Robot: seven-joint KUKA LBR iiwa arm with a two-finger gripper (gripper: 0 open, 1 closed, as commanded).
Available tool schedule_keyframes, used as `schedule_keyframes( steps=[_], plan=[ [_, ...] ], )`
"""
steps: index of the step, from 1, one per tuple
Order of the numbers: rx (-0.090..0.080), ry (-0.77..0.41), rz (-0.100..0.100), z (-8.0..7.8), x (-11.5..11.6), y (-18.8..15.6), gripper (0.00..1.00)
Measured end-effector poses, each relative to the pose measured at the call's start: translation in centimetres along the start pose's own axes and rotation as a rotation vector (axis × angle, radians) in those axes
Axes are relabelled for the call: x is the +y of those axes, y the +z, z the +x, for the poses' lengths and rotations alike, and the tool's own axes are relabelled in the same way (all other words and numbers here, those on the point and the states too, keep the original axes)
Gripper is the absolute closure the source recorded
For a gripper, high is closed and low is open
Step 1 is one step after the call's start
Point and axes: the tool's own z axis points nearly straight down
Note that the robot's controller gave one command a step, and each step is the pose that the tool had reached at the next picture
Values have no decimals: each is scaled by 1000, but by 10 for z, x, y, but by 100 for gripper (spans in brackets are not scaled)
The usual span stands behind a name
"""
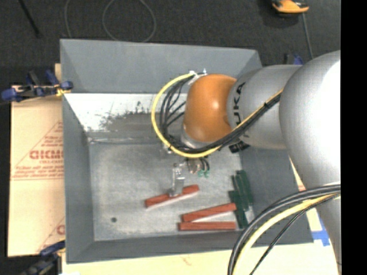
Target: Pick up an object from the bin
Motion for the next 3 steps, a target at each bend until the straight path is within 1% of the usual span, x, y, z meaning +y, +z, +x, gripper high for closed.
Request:
schedule_keyframes(
  steps=[1, 2, 3],
  plan=[
    [2, -213, 1, 74, 5, 9, 0],
    [1, -209, 0, 73, 5, 7, 100],
    [-6, -251, 3, 111, -16, -162, 100]
  ],
)
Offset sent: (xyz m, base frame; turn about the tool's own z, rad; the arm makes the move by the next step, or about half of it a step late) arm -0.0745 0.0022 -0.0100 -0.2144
